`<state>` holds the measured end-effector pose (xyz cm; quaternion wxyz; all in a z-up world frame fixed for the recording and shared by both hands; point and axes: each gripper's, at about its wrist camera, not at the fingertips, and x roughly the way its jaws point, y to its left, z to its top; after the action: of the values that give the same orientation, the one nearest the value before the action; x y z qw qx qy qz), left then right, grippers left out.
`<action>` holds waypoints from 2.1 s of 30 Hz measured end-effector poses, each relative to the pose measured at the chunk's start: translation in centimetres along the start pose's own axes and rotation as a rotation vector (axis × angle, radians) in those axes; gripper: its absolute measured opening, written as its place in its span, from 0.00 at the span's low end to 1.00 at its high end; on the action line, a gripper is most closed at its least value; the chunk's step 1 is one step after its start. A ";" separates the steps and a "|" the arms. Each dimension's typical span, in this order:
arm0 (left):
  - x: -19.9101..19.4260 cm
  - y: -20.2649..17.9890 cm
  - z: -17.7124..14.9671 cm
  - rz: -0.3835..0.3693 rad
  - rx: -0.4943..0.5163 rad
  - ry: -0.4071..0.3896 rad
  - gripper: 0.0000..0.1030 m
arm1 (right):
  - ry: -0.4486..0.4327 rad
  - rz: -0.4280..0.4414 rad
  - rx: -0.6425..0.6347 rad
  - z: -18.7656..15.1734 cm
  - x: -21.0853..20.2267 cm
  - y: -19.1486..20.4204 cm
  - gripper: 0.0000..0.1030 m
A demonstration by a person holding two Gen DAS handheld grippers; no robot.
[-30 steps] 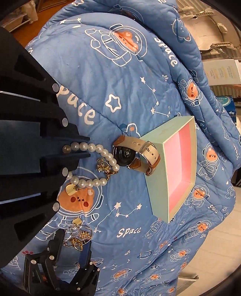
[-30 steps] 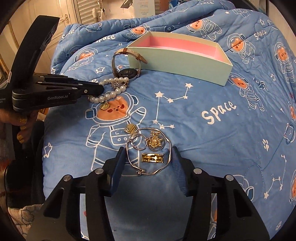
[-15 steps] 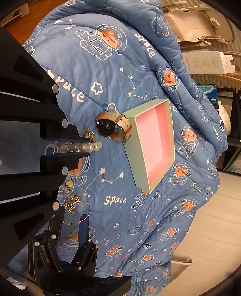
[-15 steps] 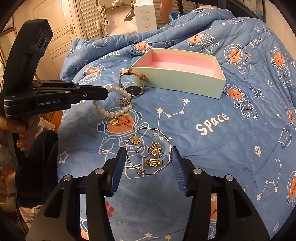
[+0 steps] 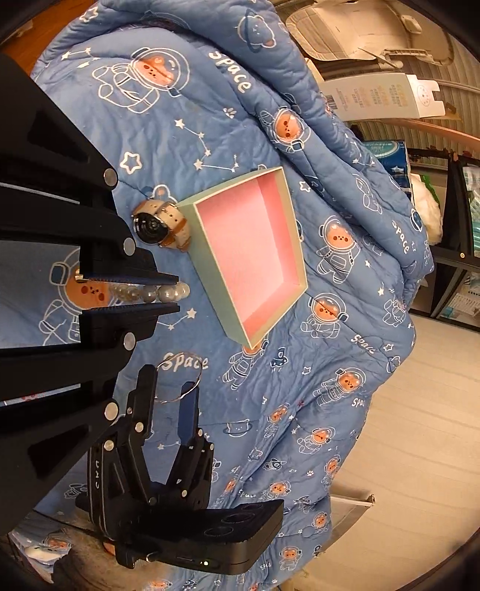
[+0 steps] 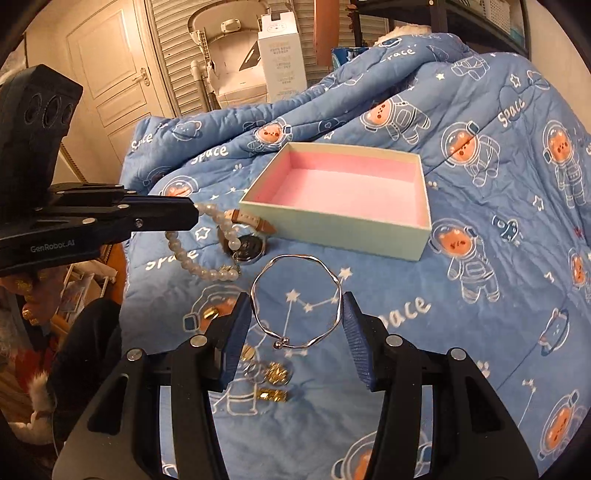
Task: Organize jewelry
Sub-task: 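Carry both bracelets into the pink-lined box and open both tools, then lift both tools out of the box toward the remaining jewelry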
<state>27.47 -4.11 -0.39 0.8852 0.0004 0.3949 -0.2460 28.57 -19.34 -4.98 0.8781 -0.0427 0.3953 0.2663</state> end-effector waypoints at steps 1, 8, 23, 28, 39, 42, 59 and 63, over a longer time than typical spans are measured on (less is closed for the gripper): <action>0.1 0.1 0.6 -0.002 0.003 -0.001 0.09 | -0.002 -0.006 -0.010 0.8 0.2 -0.3 0.49; 2.6 1.4 5.9 0.032 0.006 0.006 0.09 | -0.005 -0.047 -0.017 6.8 2.8 -3.7 0.49; 11.3 5.9 11.6 0.072 -0.089 0.080 0.09 | 0.133 -0.117 -0.063 11.2 11.7 -7.4 0.49; 13.8 7.1 11.5 0.108 -0.115 0.109 0.09 | 0.177 -0.108 -0.050 11.8 14.0 -8.1 0.49; 16.0 8.4 10.8 0.290 -0.019 0.157 0.09 | 0.263 -0.131 -0.115 12.8 17.6 -7.6 0.49; 16.4 8.6 10.4 0.324 -0.007 0.192 0.10 | 0.277 -0.155 -0.133 13.0 18.4 -7.4 0.49; 6.1 8.0 8.4 0.291 -0.040 -0.075 0.79 | 0.121 -0.152 -0.134 11.8 13.9 -5.9 0.72; 3.6 8.1 5.1 0.236 -0.094 -0.093 0.84 | 0.063 -0.098 -0.088 9.2 9.8 -5.6 0.72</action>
<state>36.62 0.46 -1.00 0.9244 -0.0061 0.3617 -0.1212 42.94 -17.22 -6.46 0.8744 -0.1088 0.4083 0.2384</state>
